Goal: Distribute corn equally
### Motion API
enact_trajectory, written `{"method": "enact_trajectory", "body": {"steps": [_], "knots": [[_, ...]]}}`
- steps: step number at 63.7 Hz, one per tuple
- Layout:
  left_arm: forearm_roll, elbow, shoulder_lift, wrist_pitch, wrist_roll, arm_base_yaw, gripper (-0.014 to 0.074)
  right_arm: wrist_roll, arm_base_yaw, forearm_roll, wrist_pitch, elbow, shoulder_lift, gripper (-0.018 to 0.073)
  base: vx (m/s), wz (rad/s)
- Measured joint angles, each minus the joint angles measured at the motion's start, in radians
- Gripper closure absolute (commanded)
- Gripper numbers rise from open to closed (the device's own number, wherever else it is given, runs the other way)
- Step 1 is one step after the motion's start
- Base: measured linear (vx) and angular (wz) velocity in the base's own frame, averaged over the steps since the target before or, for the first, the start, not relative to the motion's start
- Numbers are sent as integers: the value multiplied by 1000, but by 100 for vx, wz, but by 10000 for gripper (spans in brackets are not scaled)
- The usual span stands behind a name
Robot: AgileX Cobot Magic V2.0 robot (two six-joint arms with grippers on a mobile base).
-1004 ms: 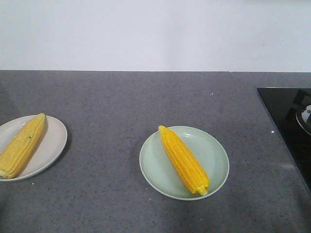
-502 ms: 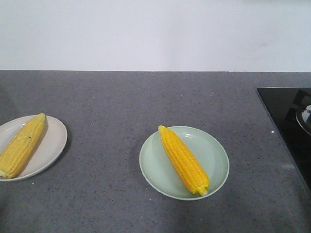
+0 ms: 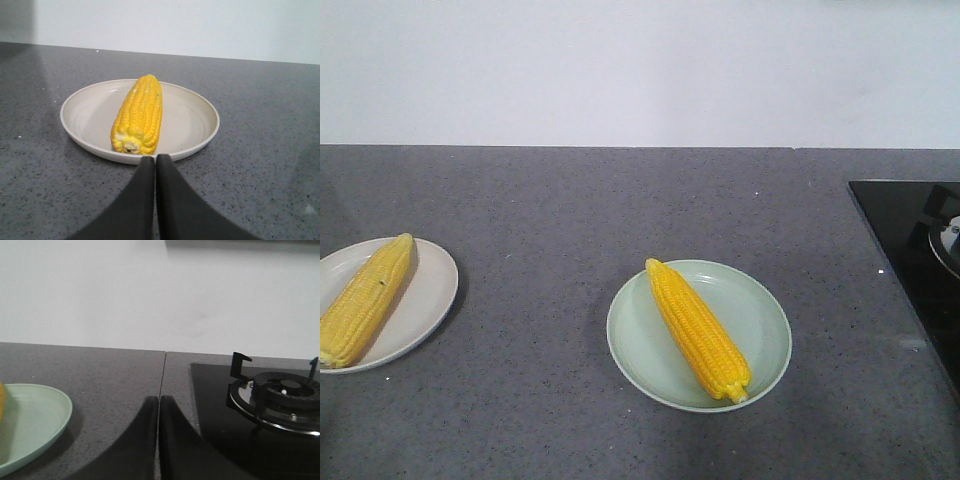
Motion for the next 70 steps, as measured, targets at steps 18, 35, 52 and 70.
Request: {"method": "enact_trajectory", "body": {"steps": [18, 35, 52, 70], "knots": [[0, 0, 0, 0, 0, 0, 603, 33, -40, 0, 0, 0, 0, 566, 0, 0], [0, 0, 0, 0, 0, 0, 603, 33, -40, 0, 0, 0, 0, 566, 0, 0], [0, 0, 0, 0, 0, 0, 603, 33, -40, 0, 0, 0, 0, 566, 0, 0], [0, 0, 0, 0, 0, 0, 603, 34, -40, 0, 0, 0, 0, 566, 0, 0]]}}
